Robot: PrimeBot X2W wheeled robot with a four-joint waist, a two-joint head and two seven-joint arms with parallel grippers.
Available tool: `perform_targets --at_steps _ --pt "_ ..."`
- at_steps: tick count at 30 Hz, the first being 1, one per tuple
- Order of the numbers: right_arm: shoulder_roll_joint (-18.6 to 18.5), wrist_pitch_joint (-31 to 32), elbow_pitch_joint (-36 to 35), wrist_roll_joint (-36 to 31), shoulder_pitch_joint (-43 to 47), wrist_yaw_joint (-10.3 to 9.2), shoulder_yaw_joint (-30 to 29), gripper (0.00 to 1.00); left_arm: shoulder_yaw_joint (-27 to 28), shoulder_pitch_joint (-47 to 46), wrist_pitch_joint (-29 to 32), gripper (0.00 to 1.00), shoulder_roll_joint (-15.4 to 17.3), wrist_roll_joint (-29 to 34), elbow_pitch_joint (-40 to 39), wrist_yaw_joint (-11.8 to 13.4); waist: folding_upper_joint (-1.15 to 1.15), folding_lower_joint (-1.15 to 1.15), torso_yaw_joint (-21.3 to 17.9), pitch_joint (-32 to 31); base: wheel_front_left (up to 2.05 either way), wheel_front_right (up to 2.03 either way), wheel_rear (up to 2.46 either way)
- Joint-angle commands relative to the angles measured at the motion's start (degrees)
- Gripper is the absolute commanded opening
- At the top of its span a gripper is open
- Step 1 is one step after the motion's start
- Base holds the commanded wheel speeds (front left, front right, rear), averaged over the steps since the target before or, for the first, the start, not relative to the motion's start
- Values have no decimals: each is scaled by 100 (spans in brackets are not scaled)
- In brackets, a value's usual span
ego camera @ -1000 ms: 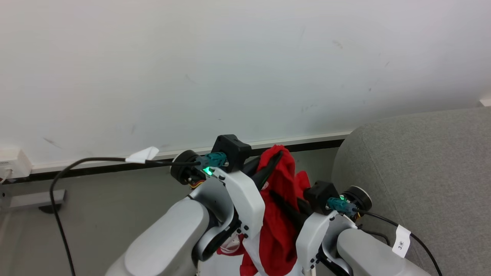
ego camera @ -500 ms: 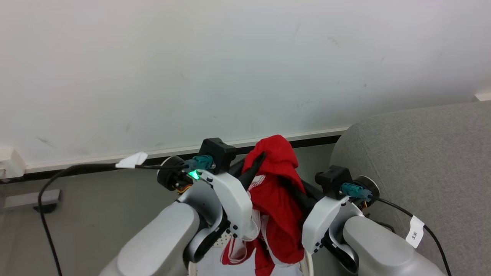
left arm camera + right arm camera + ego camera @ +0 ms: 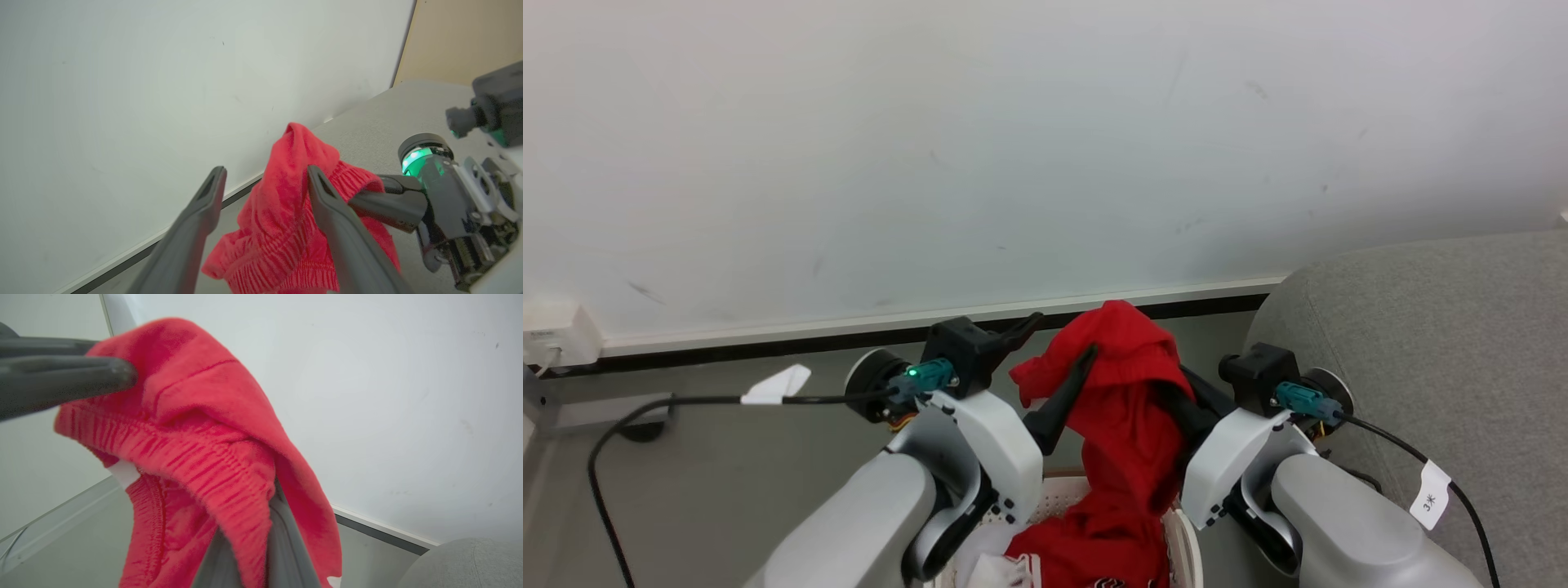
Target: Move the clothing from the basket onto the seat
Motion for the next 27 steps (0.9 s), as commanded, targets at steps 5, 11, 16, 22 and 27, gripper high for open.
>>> perform_targets --at_steps 5,11,16,22,27 --pt "-85 -22 -37 -170 139 -12 -277 0 -78 342 -249 100 159 97 83 13 0 0 75 18 0 0 0" --pt "-187 -22 -98 -265 180 -12 -488 0 -167 521 -431 100 168 119 180 -12 0 0 95 35 0 0 0" --pt "-272 -22 -157 -355 201 -12 -631 0 -185 579 -528 100 134 66 261 -5 0 0 -20 37 0 0 0" --pt "-410 -22 -253 -415 208 -12 -795 0 -199 638 -600 100 134 21 321 8 0 0 -274 64 0 0 0" --pt "-564 -22 -406 -510 218 -12 -946 0 -201 662 -678 100 98 -19 347 18 0 0 -632 147 0 0 0"
